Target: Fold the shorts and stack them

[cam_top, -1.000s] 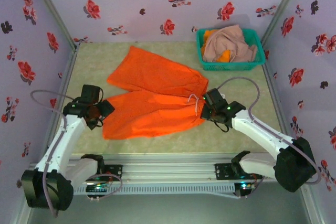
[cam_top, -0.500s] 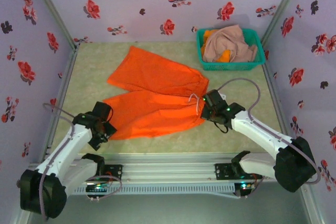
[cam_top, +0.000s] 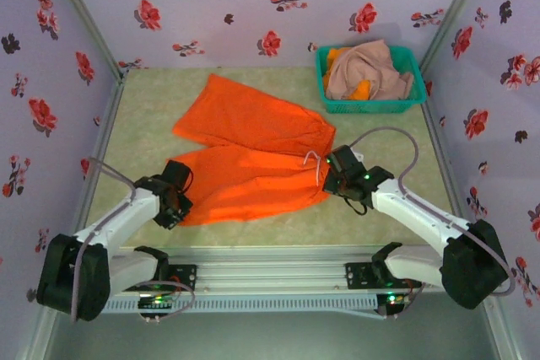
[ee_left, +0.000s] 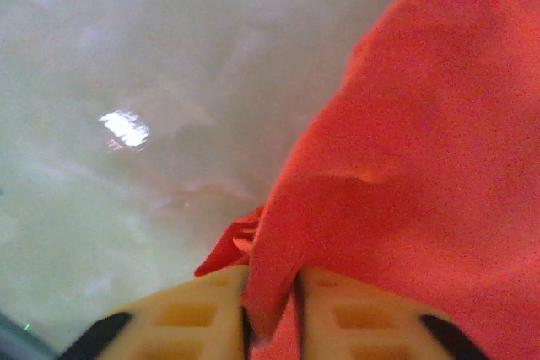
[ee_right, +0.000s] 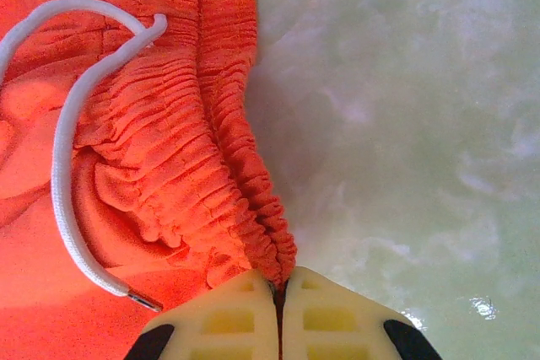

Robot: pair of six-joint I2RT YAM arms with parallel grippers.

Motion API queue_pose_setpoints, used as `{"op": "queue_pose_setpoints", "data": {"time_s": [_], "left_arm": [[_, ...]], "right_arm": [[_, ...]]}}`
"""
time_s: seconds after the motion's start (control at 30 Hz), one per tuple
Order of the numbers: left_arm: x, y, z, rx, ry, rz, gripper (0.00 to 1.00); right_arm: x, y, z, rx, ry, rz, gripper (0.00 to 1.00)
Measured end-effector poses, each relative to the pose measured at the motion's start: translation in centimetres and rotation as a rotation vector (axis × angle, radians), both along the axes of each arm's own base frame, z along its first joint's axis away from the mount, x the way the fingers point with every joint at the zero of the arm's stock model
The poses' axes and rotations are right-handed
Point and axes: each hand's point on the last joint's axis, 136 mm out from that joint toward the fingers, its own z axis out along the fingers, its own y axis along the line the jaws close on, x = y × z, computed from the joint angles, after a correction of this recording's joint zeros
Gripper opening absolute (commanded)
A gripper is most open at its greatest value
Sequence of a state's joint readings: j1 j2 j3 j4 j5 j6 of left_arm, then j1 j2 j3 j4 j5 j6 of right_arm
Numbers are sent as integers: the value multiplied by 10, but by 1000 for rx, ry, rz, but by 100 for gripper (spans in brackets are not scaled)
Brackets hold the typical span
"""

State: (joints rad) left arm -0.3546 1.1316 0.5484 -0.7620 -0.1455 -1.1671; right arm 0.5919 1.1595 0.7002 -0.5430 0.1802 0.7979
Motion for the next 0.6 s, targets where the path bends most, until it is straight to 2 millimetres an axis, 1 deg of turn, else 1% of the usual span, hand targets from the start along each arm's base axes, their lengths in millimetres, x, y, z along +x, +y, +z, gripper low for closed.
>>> {"op": "queue_pose_setpoints", "data": {"time_s": [0.03, 0.17, 0.23, 0.33, 0.4, 0.43, 0.5, 0.6], "left_arm": [[2, -1, 0, -2, -6, -1, 0], [9, -2, 4, 5, -24, -22, 0], [18, -2, 16, 14, -55, -42, 0], [37, -1, 44, 14, -135, -56, 0], [52, 4, 66, 18, -200, -57, 0], [56, 6, 72, 21, -214, -56, 0], [65, 11, 81, 31, -230, -60, 0], [79, 13, 81, 50, -207, -82, 0]], "right_arm": [[0, 0, 0, 0, 0, 0, 0], [0, 0, 0, 0, 0, 0, 0], [0, 0, 1, 0, -2, 0, 0], [0, -1, 3, 2, -7, 0, 0], [-1, -1, 3, 0, -10, 0, 0], [-1, -2, 3, -2, -10, 0, 0], [0, -2, 4, -6, -13, -1, 0], [2, -2, 6, -14, -21, -1, 0]]}}
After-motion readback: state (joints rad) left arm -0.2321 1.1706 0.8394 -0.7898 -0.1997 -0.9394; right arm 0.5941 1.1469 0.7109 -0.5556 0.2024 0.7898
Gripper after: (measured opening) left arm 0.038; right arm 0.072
